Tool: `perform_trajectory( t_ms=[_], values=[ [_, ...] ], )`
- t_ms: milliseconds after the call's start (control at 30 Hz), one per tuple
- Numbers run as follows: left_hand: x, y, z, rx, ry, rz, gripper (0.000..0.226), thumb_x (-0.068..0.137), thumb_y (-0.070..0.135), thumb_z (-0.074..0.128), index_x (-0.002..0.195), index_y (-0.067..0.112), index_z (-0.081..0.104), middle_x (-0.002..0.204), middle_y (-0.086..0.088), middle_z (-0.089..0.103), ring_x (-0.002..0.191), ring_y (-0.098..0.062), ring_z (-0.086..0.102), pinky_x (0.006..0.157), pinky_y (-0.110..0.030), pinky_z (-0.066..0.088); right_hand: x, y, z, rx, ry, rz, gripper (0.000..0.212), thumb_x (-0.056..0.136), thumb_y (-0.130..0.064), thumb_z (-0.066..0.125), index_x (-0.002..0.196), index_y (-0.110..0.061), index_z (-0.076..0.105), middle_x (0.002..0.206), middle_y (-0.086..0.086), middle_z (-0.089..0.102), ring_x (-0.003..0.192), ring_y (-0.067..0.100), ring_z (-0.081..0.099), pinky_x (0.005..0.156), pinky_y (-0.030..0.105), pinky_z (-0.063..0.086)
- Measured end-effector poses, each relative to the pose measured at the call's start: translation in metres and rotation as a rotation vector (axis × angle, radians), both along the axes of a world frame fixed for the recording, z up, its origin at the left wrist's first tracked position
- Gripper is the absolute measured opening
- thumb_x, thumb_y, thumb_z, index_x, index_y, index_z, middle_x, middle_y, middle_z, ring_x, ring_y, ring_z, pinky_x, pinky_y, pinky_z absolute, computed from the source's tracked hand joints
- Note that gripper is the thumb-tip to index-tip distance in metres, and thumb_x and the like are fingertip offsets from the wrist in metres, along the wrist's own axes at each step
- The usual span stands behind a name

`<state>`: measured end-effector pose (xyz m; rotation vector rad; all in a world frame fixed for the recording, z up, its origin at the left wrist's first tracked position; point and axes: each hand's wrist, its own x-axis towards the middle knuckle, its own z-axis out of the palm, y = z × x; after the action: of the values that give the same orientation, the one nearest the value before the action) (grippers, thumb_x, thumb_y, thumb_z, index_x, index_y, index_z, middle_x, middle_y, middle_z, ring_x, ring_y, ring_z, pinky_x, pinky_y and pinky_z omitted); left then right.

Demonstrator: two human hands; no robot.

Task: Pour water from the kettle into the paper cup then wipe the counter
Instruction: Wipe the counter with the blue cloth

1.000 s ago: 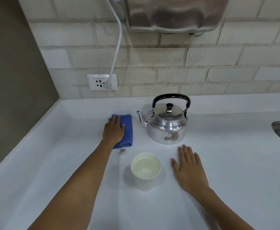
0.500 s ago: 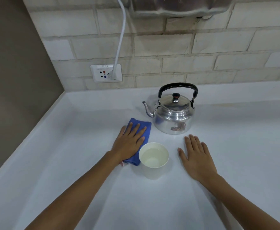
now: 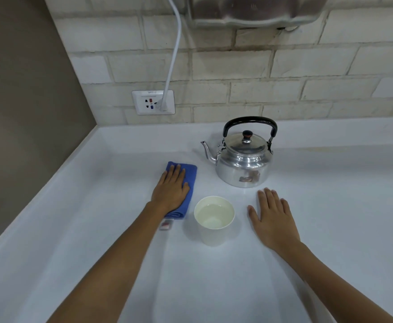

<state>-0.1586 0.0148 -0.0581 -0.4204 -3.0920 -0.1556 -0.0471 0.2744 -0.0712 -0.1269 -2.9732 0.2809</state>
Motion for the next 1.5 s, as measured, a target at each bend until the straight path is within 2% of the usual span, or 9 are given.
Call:
perform_trajectory(
  t_ms=[200, 433, 567, 700, 833, 967, 1067, 1300, 1500],
  values=[
    [0.046, 0.006, 0.002, 0.073, -0.074, -0.154, 0.050, 0.101, 0.030, 0.020, 0.147, 0.024, 0.001, 0.159, -0.002, -0.004, 0.146, -0.019, -0.006, 0.118, -0.032, -0.002, 0.001, 0.003, 0.001, -0.028, 0.009, 0.021, 0.061, 0.094, -0.045, 0.027, 0.143, -0.009, 0.021, 0.155, 0.009, 0.021, 0.144, 0.023, 0.012, 0.118, 0.040, 0.012],
    [0.123, -0.067, -0.009, 0.155, -0.009, -0.205, 0.051, 0.098, 0.043, 0.017, 0.140, 0.036, -0.010, 0.150, 0.021, -0.012, 0.135, 0.006, -0.019, 0.112, -0.016, -0.009, 0.001, 0.004, 0.001, -0.041, 0.003, 0.025, 0.061, 0.094, -0.045, 0.027, 0.144, -0.009, 0.019, 0.155, 0.009, 0.019, 0.144, 0.022, 0.010, 0.119, 0.039, 0.010],
    [0.091, -0.077, 0.001, 0.107, -0.009, 0.002, 0.052, 0.100, 0.033, 0.024, 0.148, 0.021, 0.006, 0.158, 0.002, 0.000, 0.145, -0.011, -0.003, 0.117, -0.027, 0.003, 0.001, 0.002, 0.001, -0.030, 0.009, 0.016, 0.061, 0.094, -0.045, 0.027, 0.143, -0.009, 0.021, 0.155, 0.011, 0.021, 0.144, 0.024, 0.011, 0.118, 0.040, 0.012],
    [0.076, -0.039, 0.003, 0.099, -0.031, 0.200, 0.052, 0.101, 0.029, 0.019, 0.148, 0.012, 0.005, 0.159, -0.009, 0.001, 0.146, -0.024, 0.000, 0.119, -0.037, 0.003, 0.001, 0.001, 0.004, -0.035, 0.000, 0.020, 0.061, 0.094, -0.044, 0.028, 0.142, -0.008, 0.022, 0.154, 0.012, 0.022, 0.144, 0.024, 0.011, 0.118, 0.040, 0.012],
    [0.109, -0.019, -0.001, 0.105, -0.036, 0.137, 0.052, 0.101, 0.031, 0.016, 0.148, 0.016, 0.001, 0.159, -0.007, -0.003, 0.146, -0.022, -0.005, 0.118, -0.035, -0.002, 0.001, 0.001, 0.006, -0.039, 0.002, 0.020, 0.060, 0.094, -0.044, 0.030, 0.142, -0.007, 0.023, 0.153, 0.013, 0.023, 0.143, 0.024, 0.013, 0.118, 0.042, 0.014],
    [0.178, -0.037, -0.011, 0.172, 0.040, -0.061, 0.053, 0.100, 0.037, 0.016, 0.145, 0.026, -0.009, 0.155, 0.008, -0.010, 0.140, -0.005, -0.016, 0.112, -0.019, -0.015, 0.004, 0.003, 0.006, -0.057, -0.013, 0.019, 0.061, 0.095, -0.044, 0.029, 0.142, -0.007, 0.022, 0.154, 0.012, 0.021, 0.144, 0.024, 0.011, 0.118, 0.041, 0.012],
    [0.204, -0.076, -0.009, 0.157, 0.038, -0.084, 0.052, 0.098, 0.040, 0.017, 0.137, 0.032, -0.017, 0.150, 0.015, -0.014, 0.136, 0.001, -0.018, 0.107, -0.011, -0.019, 0.004, 0.002, 0.008, -0.066, -0.021, 0.019, 0.061, 0.095, -0.044, 0.029, 0.143, -0.008, 0.021, 0.155, 0.012, 0.020, 0.144, 0.024, 0.010, 0.119, 0.041, 0.010],
    [0.174, -0.060, 0.003, 0.100, -0.008, 0.286, 0.053, 0.100, 0.029, 0.018, 0.148, 0.014, 0.002, 0.159, -0.007, -0.001, 0.146, -0.022, -0.001, 0.119, -0.035, 0.000, 0.004, -0.001, 0.008, -0.051, -0.041, 0.007, 0.061, 0.095, -0.044, 0.027, 0.143, -0.008, 0.020, 0.155, 0.012, 0.018, 0.144, 0.024, 0.009, 0.119, 0.042, 0.010],
    [0.218, -0.006, -0.009, 0.126, 0.044, 0.076, 0.053, 0.099, 0.033, 0.014, 0.147, 0.019, -0.004, 0.159, -0.003, -0.006, 0.146, -0.020, -0.007, 0.117, -0.031, -0.008, 0.004, 0.000, 0.008, -0.047, -0.050, 0.005, 0.061, 0.095, -0.044, 0.026, 0.144, -0.008, 0.018, 0.156, 0.012, 0.017, 0.145, 0.024, 0.008, 0.119, 0.041, 0.009]
  ],
)
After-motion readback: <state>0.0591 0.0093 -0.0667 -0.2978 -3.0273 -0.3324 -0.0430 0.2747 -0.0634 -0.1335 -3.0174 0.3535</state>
